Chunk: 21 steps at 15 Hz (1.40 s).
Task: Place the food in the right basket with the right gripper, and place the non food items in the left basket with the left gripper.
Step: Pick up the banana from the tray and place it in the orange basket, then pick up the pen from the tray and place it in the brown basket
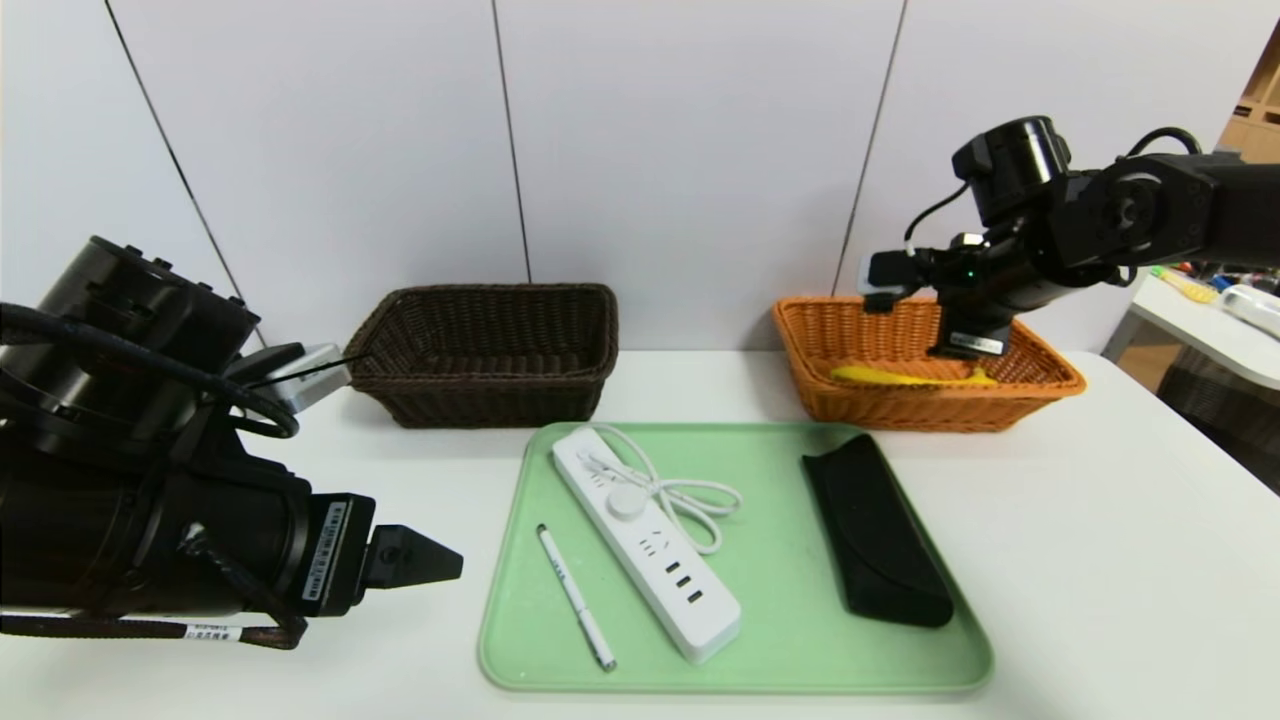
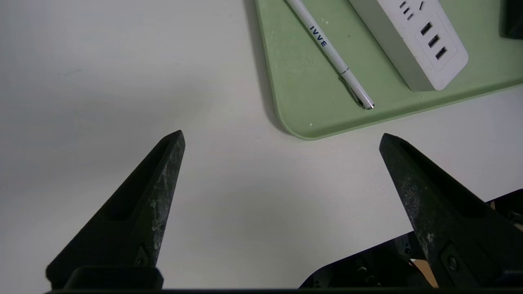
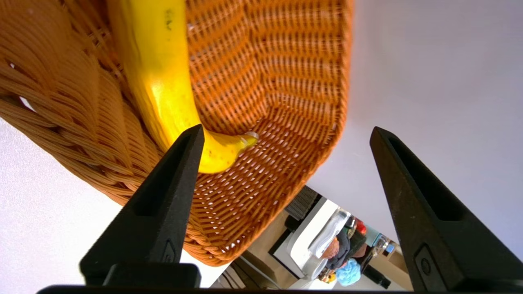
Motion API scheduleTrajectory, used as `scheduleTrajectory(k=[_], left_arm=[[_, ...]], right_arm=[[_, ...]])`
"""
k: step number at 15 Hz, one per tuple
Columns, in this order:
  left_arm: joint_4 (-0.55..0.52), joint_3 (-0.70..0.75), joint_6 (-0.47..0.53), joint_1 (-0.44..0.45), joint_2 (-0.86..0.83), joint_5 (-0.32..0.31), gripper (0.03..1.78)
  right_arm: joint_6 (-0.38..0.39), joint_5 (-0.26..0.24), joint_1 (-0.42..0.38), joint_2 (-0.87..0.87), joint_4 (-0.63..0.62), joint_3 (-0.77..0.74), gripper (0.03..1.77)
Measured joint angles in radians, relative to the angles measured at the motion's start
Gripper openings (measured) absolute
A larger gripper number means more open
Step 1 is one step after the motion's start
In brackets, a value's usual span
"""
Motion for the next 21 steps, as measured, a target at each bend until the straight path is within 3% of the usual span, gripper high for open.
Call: scheduleTrajectory(k=[3, 6, 9, 13, 18, 21], left_arm=[[0.0, -0.001, 0.003, 0.0, -0.021, 0.001, 1.69], [0.0, -0.001, 0.003, 0.0, -0.038, 0.0, 1.69], [0.0, 0.01, 0.002, 0.0, -0.061, 0.0, 1.69], [-0.002, 0.014, 0.009, -0.002, -0.093, -0.004, 1.69], [-0.047, 0.012, 0.034, -0.007, -0.099, -0.021, 1.69], [-0.085, 0.01, 0.043, -0.036, -0.085, -0.038, 1.69]], right_arm=[[0.093, 0.0, 0.006, -0.041, 0.046, -0.013, 1.52], [0.251, 0.026, 0.02, -0.101, 0.141, -0.014, 1.58], [0.501, 0.031, 0.051, -0.151, 0.193, 0.002, 1.62], [0.906, 0.029, 0.108, -0.249, 0.205, 0.116, 1.66], [1.232, 0.049, 0.121, -0.443, 0.204, 0.404, 1.68], [1.387, 0.105, 0.121, -0.565, 0.201, 0.578, 1.69]])
